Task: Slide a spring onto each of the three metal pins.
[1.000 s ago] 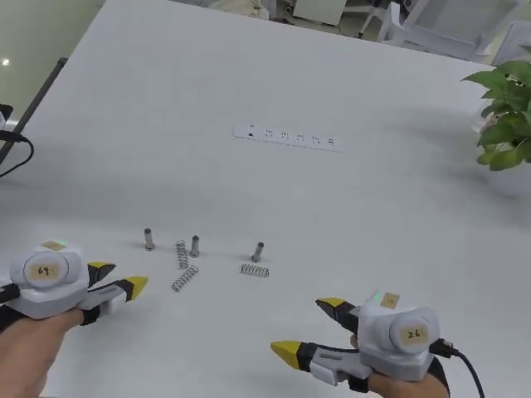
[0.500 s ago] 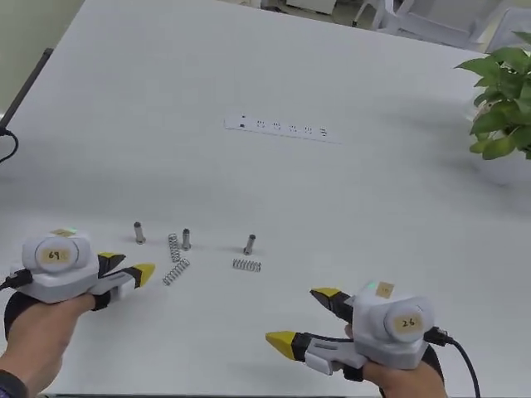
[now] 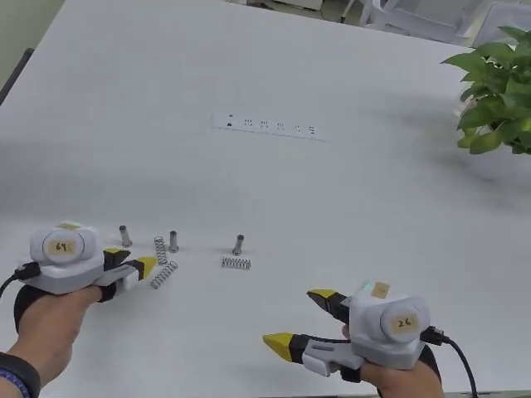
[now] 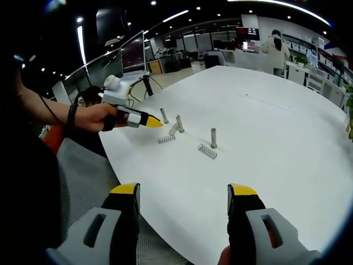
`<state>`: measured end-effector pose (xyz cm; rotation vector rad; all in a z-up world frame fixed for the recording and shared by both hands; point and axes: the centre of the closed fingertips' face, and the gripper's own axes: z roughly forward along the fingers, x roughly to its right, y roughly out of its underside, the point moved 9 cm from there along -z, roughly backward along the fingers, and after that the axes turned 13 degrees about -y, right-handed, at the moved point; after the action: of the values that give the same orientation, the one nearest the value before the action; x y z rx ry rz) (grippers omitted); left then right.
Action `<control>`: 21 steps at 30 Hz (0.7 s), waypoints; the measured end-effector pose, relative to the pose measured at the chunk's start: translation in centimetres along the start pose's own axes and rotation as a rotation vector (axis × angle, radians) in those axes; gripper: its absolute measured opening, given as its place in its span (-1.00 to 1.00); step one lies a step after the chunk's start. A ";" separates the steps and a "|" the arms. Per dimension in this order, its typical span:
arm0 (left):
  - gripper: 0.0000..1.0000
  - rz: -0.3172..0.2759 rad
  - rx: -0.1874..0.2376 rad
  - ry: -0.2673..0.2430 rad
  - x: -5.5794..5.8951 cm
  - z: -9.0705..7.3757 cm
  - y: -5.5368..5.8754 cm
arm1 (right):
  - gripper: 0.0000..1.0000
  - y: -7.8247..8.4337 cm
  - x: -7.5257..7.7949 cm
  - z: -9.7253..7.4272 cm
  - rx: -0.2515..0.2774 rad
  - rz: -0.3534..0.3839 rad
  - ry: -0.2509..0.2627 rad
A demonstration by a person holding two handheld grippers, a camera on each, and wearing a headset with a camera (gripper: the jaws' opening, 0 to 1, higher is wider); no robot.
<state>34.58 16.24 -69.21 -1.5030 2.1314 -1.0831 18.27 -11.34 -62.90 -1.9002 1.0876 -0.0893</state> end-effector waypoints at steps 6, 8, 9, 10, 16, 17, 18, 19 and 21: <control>-0.57 -0.010 -0.013 -0.004 0.8 1.0 0.2 | 0.25 -0.1 0.0 0.3 0.004 0.001 -0.005; -0.59 -0.014 -0.017 -0.014 0.9 1.4 0.2 | 0.25 -0.2 0.0 0.3 0.005 0.001 -0.005; -0.60 -0.016 -0.019 -0.019 1.0 1.6 0.3 | 0.25 -0.2 0.1 0.3 0.005 0.002 -0.004; -0.63 -0.012 -0.022 -0.039 1.0 1.8 0.4 | 0.24 -0.2 0.1 0.3 0.005 0.003 -0.003; -0.66 -0.020 -0.033 -0.053 1.5 2.7 0.6 | 0.24 0.3 0.2 0.1 0.001 0.016 0.005; -0.66 -0.019 -0.034 -0.055 1.6 2.8 0.6 | 0.24 0.4 0.2 0.0 0.001 0.017 0.006; -0.67 -0.020 -0.034 -0.058 1.6 2.9 0.6 | 0.24 0.5 0.2 0.0 0.001 0.019 0.007; -0.69 -0.020 -0.034 -0.060 1.6 2.9 0.6 | 0.23 0.5 0.3 -0.1 0.001 0.020 0.008; -0.72 -0.018 -0.034 -0.067 1.7 3.2 0.6 | 0.23 0.7 0.3 -0.1 0.000 0.027 0.011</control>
<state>35.54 13.50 -71.46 -1.5539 2.1055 -0.9924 17.94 -11.78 -63.40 -1.8860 1.1202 -0.0842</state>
